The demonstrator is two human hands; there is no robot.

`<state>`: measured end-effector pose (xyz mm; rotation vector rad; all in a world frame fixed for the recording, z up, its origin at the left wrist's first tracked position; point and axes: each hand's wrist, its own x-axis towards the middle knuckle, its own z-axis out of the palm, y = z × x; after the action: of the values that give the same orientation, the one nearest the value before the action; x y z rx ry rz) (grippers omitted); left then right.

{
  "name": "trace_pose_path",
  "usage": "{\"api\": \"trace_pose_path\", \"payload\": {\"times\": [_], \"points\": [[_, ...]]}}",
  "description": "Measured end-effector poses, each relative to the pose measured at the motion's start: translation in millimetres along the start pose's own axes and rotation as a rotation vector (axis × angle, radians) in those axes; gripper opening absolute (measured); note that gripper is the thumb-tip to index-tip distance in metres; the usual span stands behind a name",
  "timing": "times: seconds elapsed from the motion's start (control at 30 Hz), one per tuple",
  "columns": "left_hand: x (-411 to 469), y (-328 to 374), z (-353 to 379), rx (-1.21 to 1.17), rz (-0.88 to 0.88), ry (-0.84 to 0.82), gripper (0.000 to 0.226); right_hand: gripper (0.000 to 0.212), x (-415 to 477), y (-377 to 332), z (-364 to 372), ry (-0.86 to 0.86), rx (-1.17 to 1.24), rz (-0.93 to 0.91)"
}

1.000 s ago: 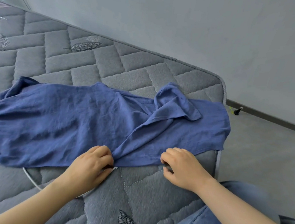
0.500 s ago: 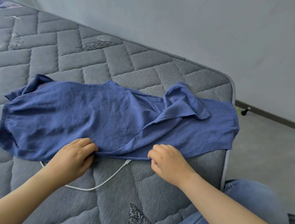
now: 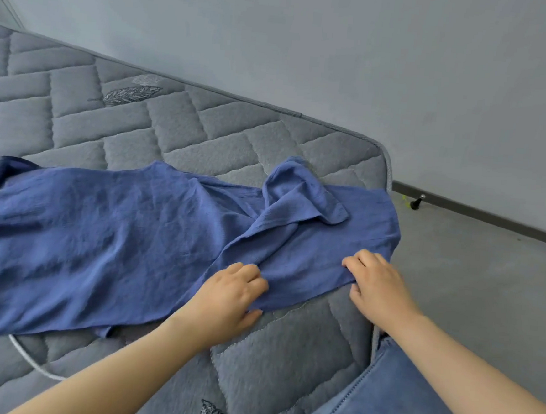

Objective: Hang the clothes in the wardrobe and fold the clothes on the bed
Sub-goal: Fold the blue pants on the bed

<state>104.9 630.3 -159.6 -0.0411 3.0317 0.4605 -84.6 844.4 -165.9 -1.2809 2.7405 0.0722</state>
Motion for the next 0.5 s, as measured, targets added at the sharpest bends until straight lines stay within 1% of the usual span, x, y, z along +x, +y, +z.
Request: {"api": "trace_pose_path", "payload": {"times": [0.07,0.13,0.23,0.3,0.4,0.47,0.5], "points": [[20,9,9,0.039,-0.007,-0.026,0.034,0.035,4,17,2,0.001,-0.062,0.089],[36,15,15,0.049,-0.009,-0.038,0.034,0.034,10,30,3,0.006,-0.063,0.121],[46,18,19,-0.024,0.033,-0.047,0.034,0.024,15,42,-2,0.059,-0.031,0.049],[48,17,18,-0.088,0.076,-0.03,0.035,0.025,13,52,-5,0.107,-0.007,0.012],[55,16,9,-0.183,0.07,0.059,0.032,0.021,7,64,-1,0.085,0.014,0.04],[67,14,2,-0.19,0.062,0.157,0.025,0.021,4,67,2,0.057,0.032,0.078],[74,13,-2,-0.184,0.042,0.205,0.023,0.022,4,65,0,0.075,0.049,0.068]]}}
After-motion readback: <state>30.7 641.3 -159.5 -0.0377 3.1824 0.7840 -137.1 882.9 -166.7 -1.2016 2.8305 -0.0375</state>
